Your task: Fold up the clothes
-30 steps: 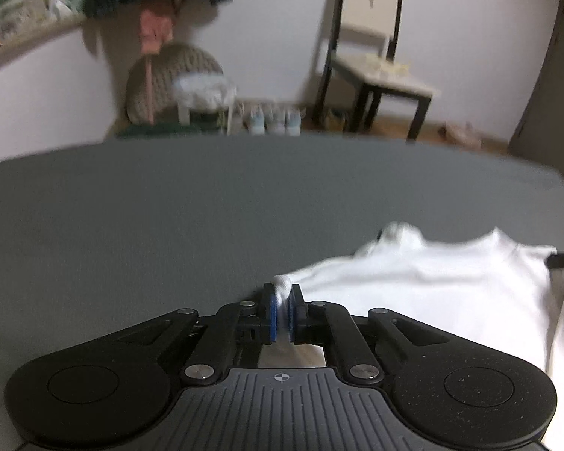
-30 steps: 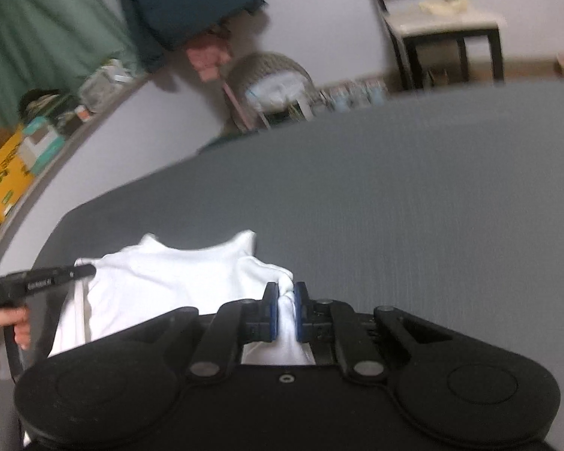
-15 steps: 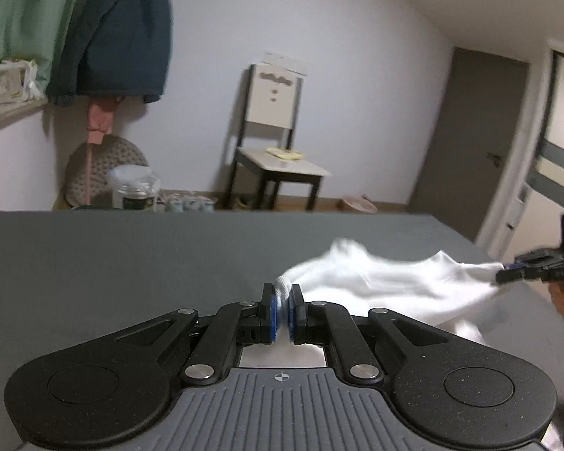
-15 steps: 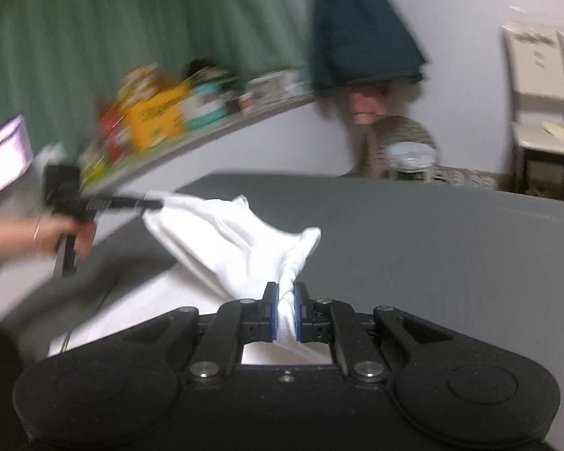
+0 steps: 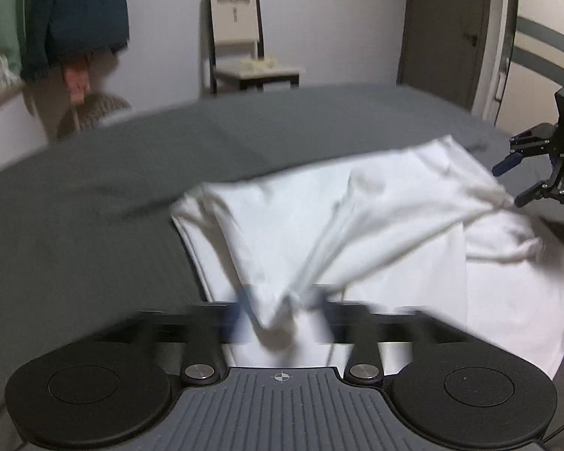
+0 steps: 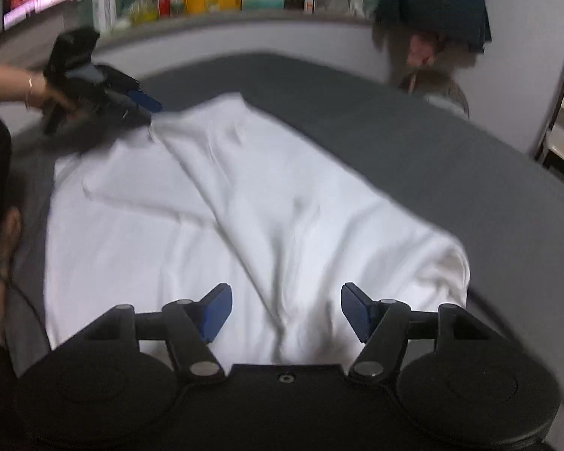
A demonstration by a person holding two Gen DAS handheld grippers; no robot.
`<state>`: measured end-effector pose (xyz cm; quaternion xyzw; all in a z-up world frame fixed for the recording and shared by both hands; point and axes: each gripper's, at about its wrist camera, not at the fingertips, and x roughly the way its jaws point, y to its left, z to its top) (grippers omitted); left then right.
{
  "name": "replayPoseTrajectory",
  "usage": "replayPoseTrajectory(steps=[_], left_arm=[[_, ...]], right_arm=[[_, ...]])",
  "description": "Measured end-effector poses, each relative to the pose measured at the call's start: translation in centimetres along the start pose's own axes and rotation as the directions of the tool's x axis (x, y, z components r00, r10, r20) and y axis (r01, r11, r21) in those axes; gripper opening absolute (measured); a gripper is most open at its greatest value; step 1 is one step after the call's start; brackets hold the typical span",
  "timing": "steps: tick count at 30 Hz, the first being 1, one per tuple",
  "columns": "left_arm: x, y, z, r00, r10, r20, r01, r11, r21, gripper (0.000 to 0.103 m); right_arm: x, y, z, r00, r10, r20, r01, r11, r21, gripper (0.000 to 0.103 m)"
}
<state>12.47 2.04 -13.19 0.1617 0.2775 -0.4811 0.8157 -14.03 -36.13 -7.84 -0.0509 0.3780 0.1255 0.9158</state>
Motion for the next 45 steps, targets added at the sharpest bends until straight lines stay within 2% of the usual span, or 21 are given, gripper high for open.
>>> replayPoseTrajectory(steps=[3,7,10,11,12,13,14,15,17,20,23,26,28,31,34,35,36,37,38,41,45], left_arm=[[-0.3,-1.0,2.1,0.997,-0.041,0.070,0.037,0.997,0.062,0.103],[3.3,-2.5,5.0,0.993,-0.116,-0.005,0.116,0.990,0.079,0.103],[6.7,-4.0,5.9,0.988,-0.119,-0.097,0.128,0.987,0.096,0.102],[7.6,-4.6,6.0,0.986,-0.110,-0.128,0.124,0.987,0.104,0.094],[8.5,-4.8,6.0,0.983,-0.109,-0.149,0.126,0.985,0.115,0.068],[9.3,-5.1,6.0,0.980,-0.103,-0.171,0.126,0.984,0.127,0.049],[10.0,-5.2,6.0,0.977,-0.088,-0.195,0.116,0.984,0.136,0.022],[10.4,-5.1,5.7,0.972,-0.091,-0.218,0.122,0.983,0.136,0.007],[10.1,-5.3,5.2,0.969,-0.117,-0.218,0.154,0.975,0.160,0.006],[7.6,-5.4,4.9,0.974,-0.163,-0.160,0.198,0.951,0.237,0.006],[4.3,-5.6,4.5,0.962,-0.232,-0.143,0.267,0.908,0.323,0.006],[2.8,-6.5,2.9,0.937,-0.250,-0.245,0.330,0.864,0.380,0.006],[2.6,-7.0,1.7,0.927,-0.220,-0.304,0.332,0.859,0.389,0.007],[2.1,-7.1,0.5,0.925,-0.185,-0.333,0.307,0.881,0.361,0.007],[1.4,-5.2,0.6,0.939,-0.199,-0.282,0.273,0.928,0.254,0.010],[1.3,-3.9,0.8,0.948,-0.204,-0.244,0.248,0.954,0.168,0.023],[1.3,-2.5,1.0,0.957,-0.205,-0.205,0.225,0.971,0.081,0.052],[1.2,-1.3,1.3,0.966,-0.198,-0.168,0.201,0.980,-0.001,0.073],[1.3,-0.4,1.5,0.976,-0.175,-0.133,0.169,0.984,-0.054,0.103],[2.4,1.8,2.5,0.993,-0.106,-0.046,0.096,0.978,-0.188,0.103],[5.1,4.2,3.7,0.996,-0.093,-0.004,0.085,0.920,-0.383,0.103]], right_arm=[[0.4,-0.1,1.6,1.000,0.014,0.013,-0.015,0.999,0.045,0.063],[3.2,-1.2,3.0,1.000,0.021,-0.023,-0.018,0.989,0.144,0.057],[5.6,-2.5,3.1,0.998,0.026,-0.064,-0.010,0.971,0.238,0.049],[6.2,-2.9,3.0,0.997,0.031,-0.072,-0.010,0.962,0.271,0.046],[6.9,-3.3,2.9,0.996,0.037,-0.081,-0.011,0.953,0.304,0.039],[7.0,-3.5,2.9,0.996,0.059,-0.072,-0.033,0.948,0.316,0.031],[7.1,-3.7,2.8,0.995,0.081,-0.063,-0.056,0.943,0.328,0.024],[7.2,-3.9,2.8,0.993,0.102,-0.054,-0.078,0.937,0.340,0.009],[6.6,-3.7,2.7,0.992,0.123,-0.028,-0.107,0.940,0.325,0.008],[4.3,-2.1,2.8,0.982,0.185,0.033,-0.188,0.955,0.230,0.008],[2.6,0.7,2.4,0.975,0.221,-0.002,-0.221,0.973,0.070,0.006],[2.4,3.0,1.2,0.970,0.218,-0.105,-0.223,0.974,-0.041,0.007],[3.0,4.0,0.0,0.965,0.197,-0.173,-0.212,0.975,-0.074,0.013],[2.7,3.7,-1.0,0.959,0.218,-0.181,-0.224,0.975,-0.011,0.022],[1.3,1.5,-1.0,0.986,0.147,-0.074,-0.139,0.985,0.102,0.030],[0.8,0.7,-1.0,0.992,0.120,-0.040,-0.113,0.984,0.141,0.031],[0.4,-0.3,-1.0,0.997,0.073,-0.006,-0.071,0.978,0.194,0.031],[0.0,-1.3,-0.8,1.000,0.013,0.024,-0.019,0.968,0.252,0.032],[-0.1,-2.4,-0.8,0.999,-0.045,0.029,0.034,0.948,0.318,0.032],[-0.2,-4.9,-0.7,0.981,-0.194,-0.003,0.172,0.860,0.480,0.033],[-0.2,-8.7,-1.9,0.971,-0.237,-0.010,0.174,0.682,0.710,0.038]])
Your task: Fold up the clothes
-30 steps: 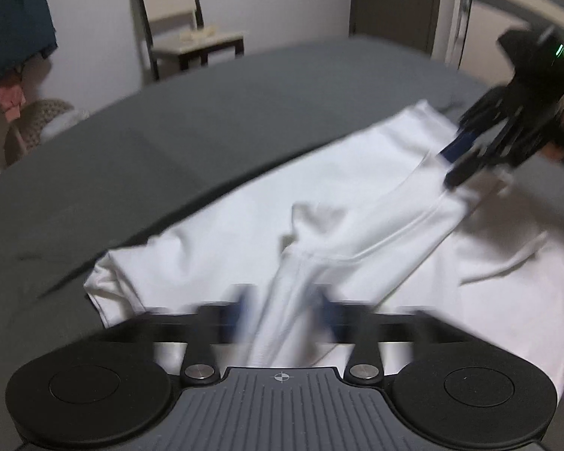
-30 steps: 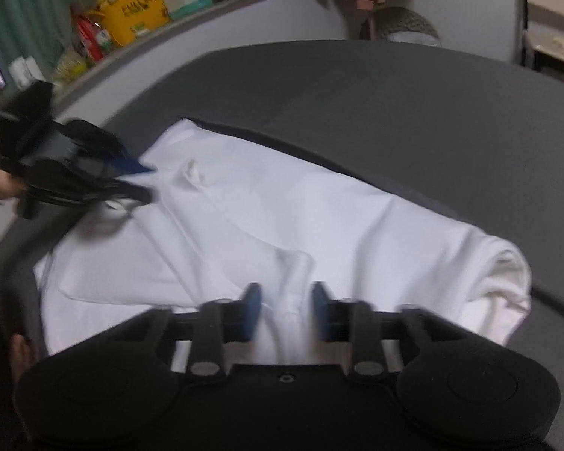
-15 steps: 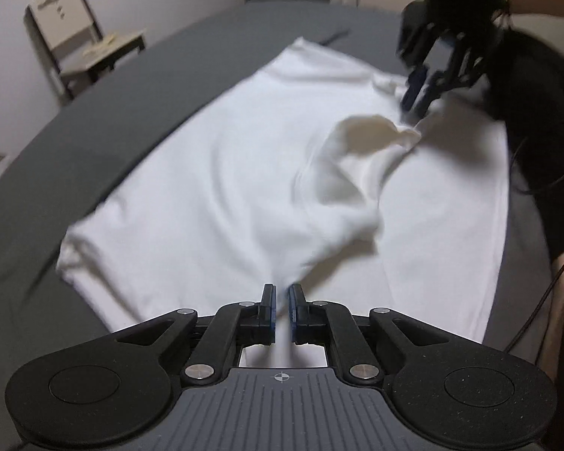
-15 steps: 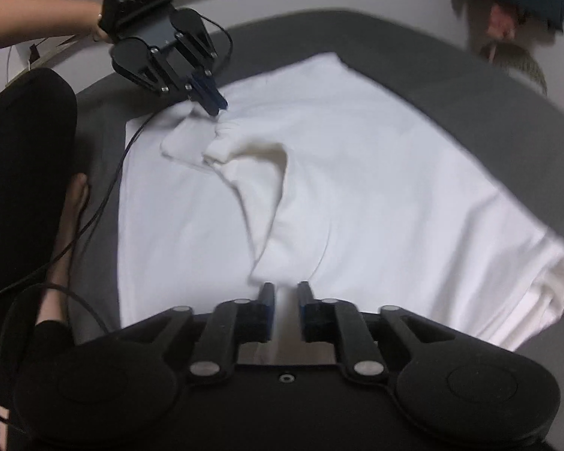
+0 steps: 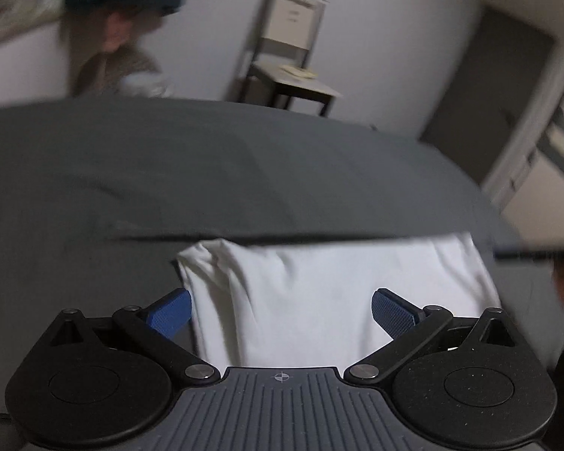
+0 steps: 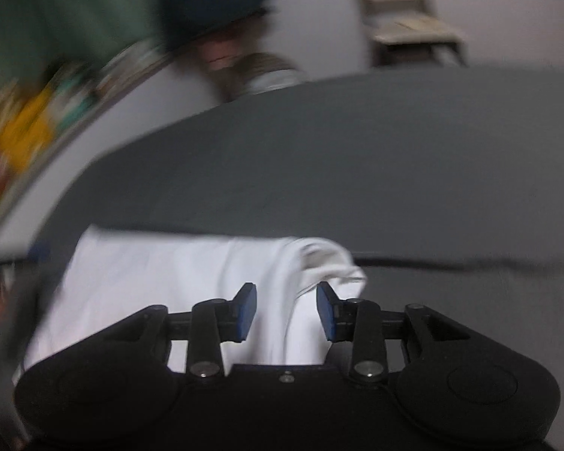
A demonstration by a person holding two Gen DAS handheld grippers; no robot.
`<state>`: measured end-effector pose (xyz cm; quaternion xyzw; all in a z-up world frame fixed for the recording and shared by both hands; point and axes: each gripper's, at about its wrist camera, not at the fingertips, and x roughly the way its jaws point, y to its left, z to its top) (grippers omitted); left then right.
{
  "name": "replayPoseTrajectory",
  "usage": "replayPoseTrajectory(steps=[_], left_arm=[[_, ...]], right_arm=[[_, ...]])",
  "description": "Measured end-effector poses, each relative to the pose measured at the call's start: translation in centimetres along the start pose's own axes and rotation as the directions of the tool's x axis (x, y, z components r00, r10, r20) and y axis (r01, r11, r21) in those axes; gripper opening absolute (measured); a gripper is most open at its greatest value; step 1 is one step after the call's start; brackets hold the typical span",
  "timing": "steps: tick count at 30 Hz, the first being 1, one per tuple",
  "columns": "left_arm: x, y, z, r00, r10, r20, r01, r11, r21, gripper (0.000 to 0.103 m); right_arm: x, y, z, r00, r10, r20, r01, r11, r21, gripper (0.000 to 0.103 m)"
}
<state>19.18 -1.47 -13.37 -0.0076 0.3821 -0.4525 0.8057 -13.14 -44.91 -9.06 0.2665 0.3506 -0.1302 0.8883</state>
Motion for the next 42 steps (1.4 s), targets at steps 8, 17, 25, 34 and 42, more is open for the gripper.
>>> replayPoseTrajectory(steps=[8,17,25,34,42], left_arm=[[5.3,0.5,1.7,0.994,0.064,-0.089,-0.071,0.995,-0.075,0.056],[8.1,2.4,1.1,0.983,0.138,-0.124,-0.158,0.971,-0.177,0.006],[9.7,2.4,2.8,0.969,0.202,-0.142,-0.215,0.973,-0.080,0.006],[8.0,3.1,2.6,0.982,0.147,-0.117,-0.159,0.981,-0.109,0.012],[7.6,3.1,0.9,0.977,0.185,-0.103,-0.195,0.975,-0.107,0.022]], right_arm=[[2.8,-1.4,2.0,0.999,0.038,-0.034,-0.034,0.993,0.115,0.043],[5.6,-1.5,1.5,0.996,0.054,-0.077,-0.042,0.988,0.148,0.008],[5.4,-1.6,0.5,0.999,-0.023,-0.025,0.026,0.992,0.126,0.009],[5.3,-4.4,1.7,0.997,0.065,0.042,-0.075,0.955,0.286,0.039],[6.3,-6.6,1.2,0.998,0.054,-0.024,-0.043,0.939,0.342,0.010]])
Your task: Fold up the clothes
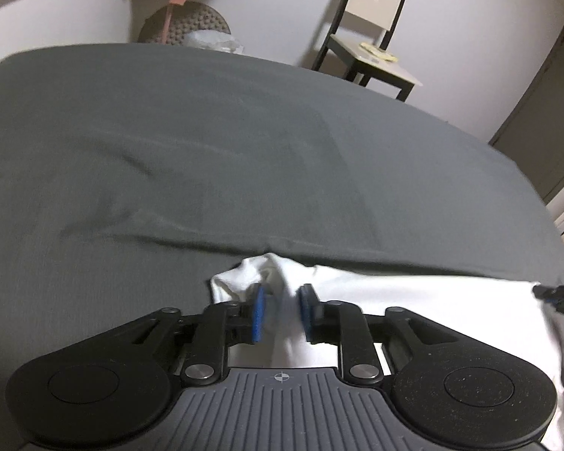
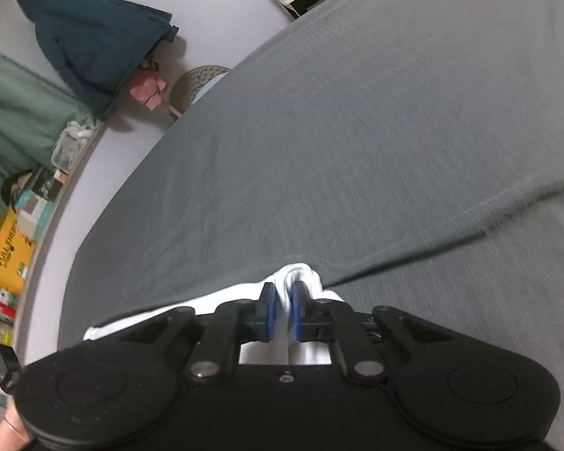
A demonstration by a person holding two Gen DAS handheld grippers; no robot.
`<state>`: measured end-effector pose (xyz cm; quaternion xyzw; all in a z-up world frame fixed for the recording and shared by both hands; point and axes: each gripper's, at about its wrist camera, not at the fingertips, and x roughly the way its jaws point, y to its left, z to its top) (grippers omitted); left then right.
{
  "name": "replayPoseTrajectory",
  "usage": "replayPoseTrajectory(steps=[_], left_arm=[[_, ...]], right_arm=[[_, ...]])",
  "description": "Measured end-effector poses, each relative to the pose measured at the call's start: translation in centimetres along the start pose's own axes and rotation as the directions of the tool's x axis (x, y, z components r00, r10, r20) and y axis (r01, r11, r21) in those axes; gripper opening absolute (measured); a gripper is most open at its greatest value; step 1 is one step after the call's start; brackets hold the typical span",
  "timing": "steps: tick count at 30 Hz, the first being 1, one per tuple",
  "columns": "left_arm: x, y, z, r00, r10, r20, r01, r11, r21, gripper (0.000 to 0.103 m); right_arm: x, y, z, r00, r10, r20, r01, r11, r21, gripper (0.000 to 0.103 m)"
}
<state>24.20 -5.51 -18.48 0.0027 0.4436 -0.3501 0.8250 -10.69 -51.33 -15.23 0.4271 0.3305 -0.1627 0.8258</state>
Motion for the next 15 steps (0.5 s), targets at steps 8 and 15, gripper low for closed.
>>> replayPoseTrajectory(steps=[8,15], left_arm=[[-2.6,1.0,0.4,0.999,-0.032,0.015,0.032,0.999,0.009,0.103],[-1.9,2.6,1.0,1.000,-0.016,-0.009,0.015,0.999,-0.049,0.103]], right_arm=[[-3.7,1.9,-0.5,0.997,-0.059,0.040,0.067,0.966,-0.252,0.053],[-2.1,-0.4,1.2,0.999,-0.025,-0.042,0.020,0.993,-0.115,0.053]])
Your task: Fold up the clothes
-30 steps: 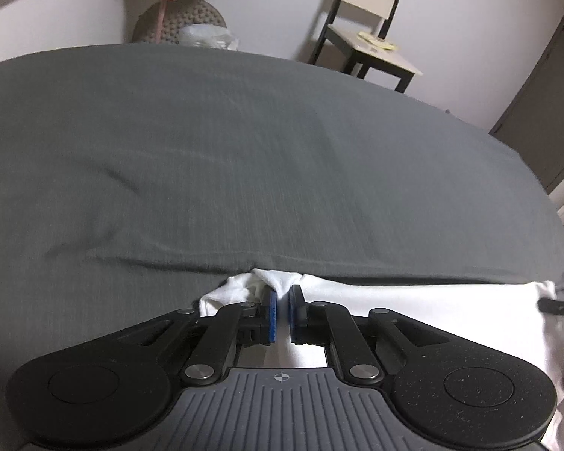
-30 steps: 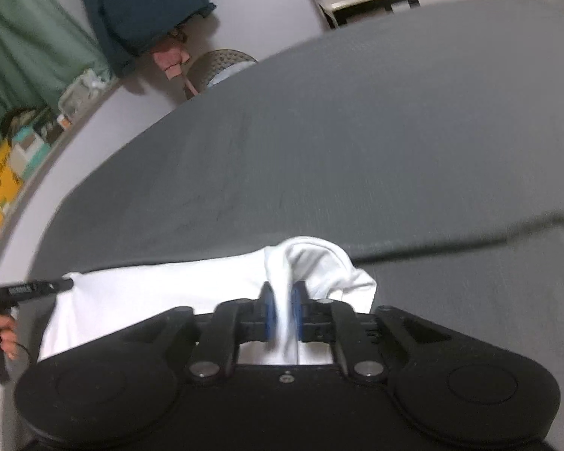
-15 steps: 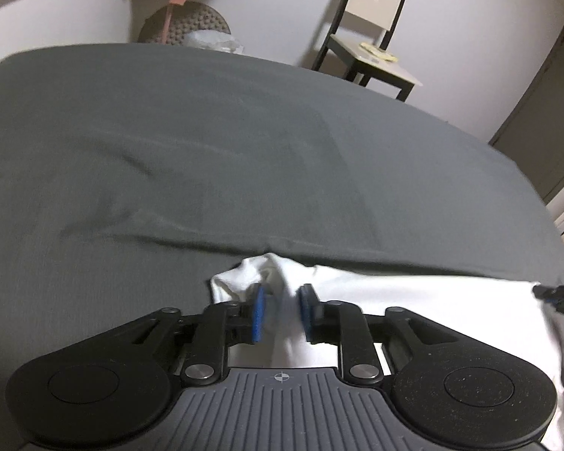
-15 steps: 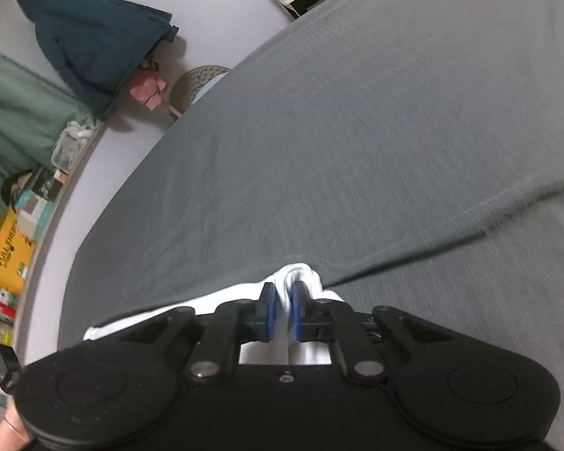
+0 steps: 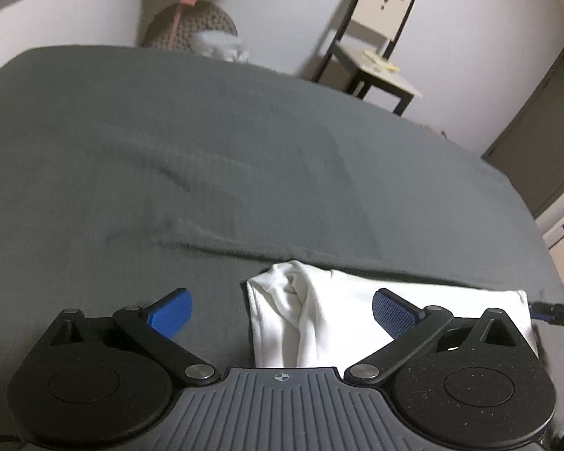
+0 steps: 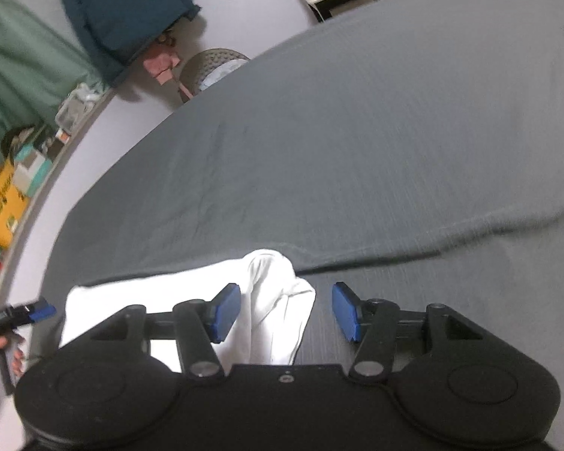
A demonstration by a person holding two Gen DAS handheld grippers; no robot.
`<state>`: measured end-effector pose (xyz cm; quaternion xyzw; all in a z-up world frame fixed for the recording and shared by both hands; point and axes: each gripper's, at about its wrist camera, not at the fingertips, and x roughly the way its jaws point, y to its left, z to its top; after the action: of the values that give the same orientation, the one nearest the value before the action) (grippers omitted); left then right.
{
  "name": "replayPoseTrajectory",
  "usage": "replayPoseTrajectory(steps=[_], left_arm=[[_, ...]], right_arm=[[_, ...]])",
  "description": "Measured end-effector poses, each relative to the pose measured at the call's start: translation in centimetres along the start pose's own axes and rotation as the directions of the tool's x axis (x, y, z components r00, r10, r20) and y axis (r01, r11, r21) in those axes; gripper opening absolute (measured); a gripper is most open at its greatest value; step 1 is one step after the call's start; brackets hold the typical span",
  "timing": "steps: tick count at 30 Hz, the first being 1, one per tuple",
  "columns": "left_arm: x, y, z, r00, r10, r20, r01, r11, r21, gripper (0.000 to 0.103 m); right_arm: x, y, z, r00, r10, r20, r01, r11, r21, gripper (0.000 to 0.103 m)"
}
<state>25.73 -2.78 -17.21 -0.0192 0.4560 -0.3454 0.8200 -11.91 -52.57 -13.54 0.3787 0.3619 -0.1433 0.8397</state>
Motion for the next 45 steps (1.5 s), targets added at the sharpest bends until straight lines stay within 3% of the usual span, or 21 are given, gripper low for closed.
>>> replayPoseTrajectory(steps=[4,9,13,17,19,20,21,23,25,31,35,39,40,41,44,45], left_arm=[[1.7,-0.2,0.5,0.999,0.036,-0.017,-0.036,0.999,-0.031,0.103],[4.2,-0.3,0.8,0.998,-0.042,-0.055,0.036,0.994,-0.103,0.103],[5.3,-1.3,0.5,0.996,-0.042,-0.083,0.039,0.999,-0.038,0.103],[5.4,-1.4,0.8,0.993,-0.090,-0.077,0.086,0.995,-0.048,0.102],[5.4,-1.5,1.1,0.992,-0.092,-0.085,0.088,0.995,-0.043,0.088],[5.5,-1.6,1.2,0.992,-0.092,-0.088,0.089,0.995,-0.040,0.064],[5.5,-1.7,1.3,0.992,-0.090,-0.092,0.087,0.996,-0.036,0.055],[5.2,-1.7,1.4,0.992,-0.083,-0.091,0.082,0.996,-0.022,0.054],[5.2,-2.0,1.7,0.993,-0.072,-0.089,0.070,0.997,-0.016,0.035],[4.7,-3.7,2.1,0.998,-0.024,-0.063,0.026,0.999,0.021,0.021],[2.9,-4.5,1.8,1.000,0.007,-0.013,-0.006,0.999,0.043,0.016],[0.4,-4.7,2.5,0.996,-0.037,0.085,0.032,0.998,0.060,0.014],[-0.3,-4.6,2.9,0.992,-0.037,0.119,0.032,0.998,0.051,0.010],[-1.1,-4.2,3.4,0.985,-0.025,0.171,0.022,1.000,0.022,0.000],[-2.9,-2.5,5.7,0.958,-0.035,0.285,0.063,0.994,-0.090,0.000],[-3.1,-2.3,6.1,0.961,-0.037,0.275,0.060,0.995,-0.074,0.000]], right_arm=[[0.5,-1.2,0.3,0.999,0.046,-0.016,-0.045,0.998,0.041,0.053],[1.5,-1.6,1.3,0.991,0.110,-0.071,-0.111,0.994,-0.011,0.053],[1.7,-2.0,1.7,0.987,0.131,-0.094,-0.136,0.989,-0.058,0.051],[1.6,-2.2,1.8,0.982,0.165,-0.091,-0.170,0.984,-0.057,0.051],[2.0,-1.9,2.1,0.982,0.171,-0.086,-0.176,0.983,-0.056,0.050],[2.0,-1.8,2.1,0.981,0.173,-0.084,-0.178,0.983,-0.056,0.050],[2.1,-1.8,2.2,0.981,0.176,-0.081,-0.181,0.982,-0.057,0.049],[2.3,-1.6,2.2,0.981,0.181,-0.073,-0.185,0.981,-0.059,0.048],[2.5,-1.3,2.2,0.982,0.176,-0.067,-0.180,0.982,-0.063,0.044],[2.8,-0.5,1.9,0.988,0.145,-0.045,-0.148,0.986,-0.076,0.016],[1.9,0.2,1.6,0.989,0.145,-0.008,-0.145,0.985,-0.094,0.013],[0.7,1.7,3.0,0.985,0.170,0.029,-0.164,0.974,-0.154,0.012],[0.4,2.2,3.5,0.984,0.173,0.036,-0.165,0.971,-0.173,0.012],[0.3,2.8,4.3,0.983,0.178,0.045,-0.166,0.968,-0.186,0.012],[0.6,4.3,6.5,0.985,0.163,0.061,-0.146,0.963,-0.225,0.012],[0.8,4.9,7.1,0.987,0.151,0.062,-0.132,0.961,-0.244,0.012]])
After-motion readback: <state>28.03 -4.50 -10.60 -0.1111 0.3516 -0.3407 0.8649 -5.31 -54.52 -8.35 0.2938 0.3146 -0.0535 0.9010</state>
